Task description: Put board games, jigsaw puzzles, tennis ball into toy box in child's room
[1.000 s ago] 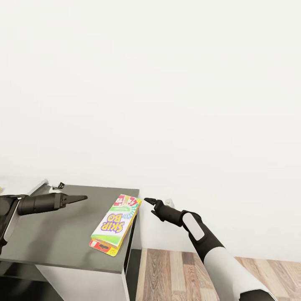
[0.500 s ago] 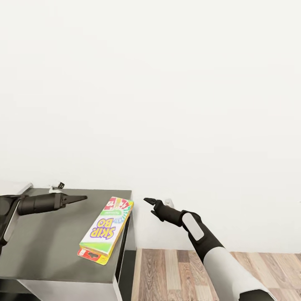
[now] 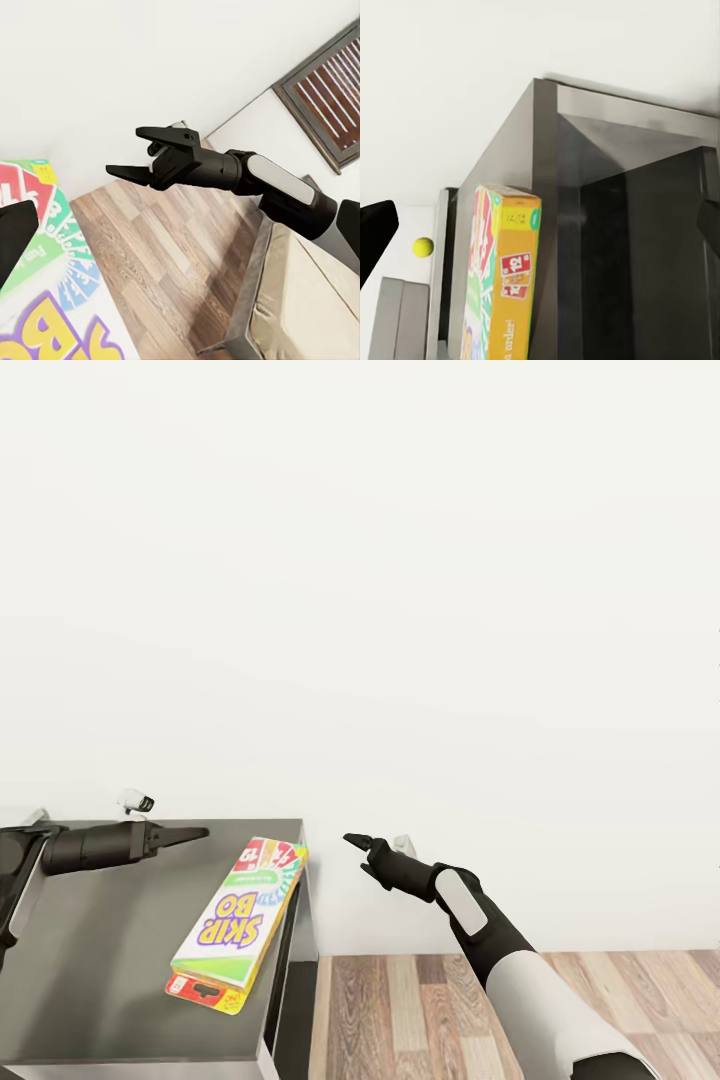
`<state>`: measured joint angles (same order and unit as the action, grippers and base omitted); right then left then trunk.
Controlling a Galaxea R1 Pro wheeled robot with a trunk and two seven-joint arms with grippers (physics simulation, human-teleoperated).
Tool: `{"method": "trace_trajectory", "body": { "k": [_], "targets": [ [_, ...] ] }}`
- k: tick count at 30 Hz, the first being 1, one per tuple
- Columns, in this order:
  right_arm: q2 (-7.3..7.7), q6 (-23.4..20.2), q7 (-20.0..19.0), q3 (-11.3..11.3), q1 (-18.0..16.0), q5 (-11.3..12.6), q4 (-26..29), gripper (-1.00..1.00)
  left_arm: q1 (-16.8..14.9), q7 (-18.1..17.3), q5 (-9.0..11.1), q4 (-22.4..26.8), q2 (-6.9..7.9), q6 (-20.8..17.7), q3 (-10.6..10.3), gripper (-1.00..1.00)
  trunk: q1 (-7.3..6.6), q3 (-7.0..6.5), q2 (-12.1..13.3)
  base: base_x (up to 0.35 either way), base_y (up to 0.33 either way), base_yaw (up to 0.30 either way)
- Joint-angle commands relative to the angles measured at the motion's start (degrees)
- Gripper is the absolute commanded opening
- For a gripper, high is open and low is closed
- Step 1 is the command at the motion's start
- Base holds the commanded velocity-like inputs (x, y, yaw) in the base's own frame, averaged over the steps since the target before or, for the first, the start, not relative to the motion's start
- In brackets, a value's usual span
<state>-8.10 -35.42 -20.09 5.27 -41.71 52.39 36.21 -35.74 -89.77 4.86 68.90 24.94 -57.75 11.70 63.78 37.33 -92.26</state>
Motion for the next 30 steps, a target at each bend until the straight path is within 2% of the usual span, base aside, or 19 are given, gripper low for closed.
{"method": "trace_trajectory", "body": {
  "k": [1,21,30],
  "targets": [
    [0.01,-0.2,-0.1,0.0,0.0,0.1,0.0,1.0,0.0,-0.2,0.0,0.0,0.02,-0.6,0.0,1.0,0.0,0.08,0.0,0.008,0.003,-0.025],
    [-0.06,-0.2,-0.1,0.2,0.0,0.1,0.0,1.0,0.0,-0.2,0.0,0.0,0.02,-0.6,0.0,1.0,0.0,0.35,0.0,0.001,0.027,-0.001],
    [0.01,-0.2,-0.1,0.2,0.0,0.1,0.0,1.0,0.0,-0.2,0.0,0.0,0.02,-0.6,0.0,1.0,0.0,0.65,0.0,0.0,0.0,0.131]
  ]
}}
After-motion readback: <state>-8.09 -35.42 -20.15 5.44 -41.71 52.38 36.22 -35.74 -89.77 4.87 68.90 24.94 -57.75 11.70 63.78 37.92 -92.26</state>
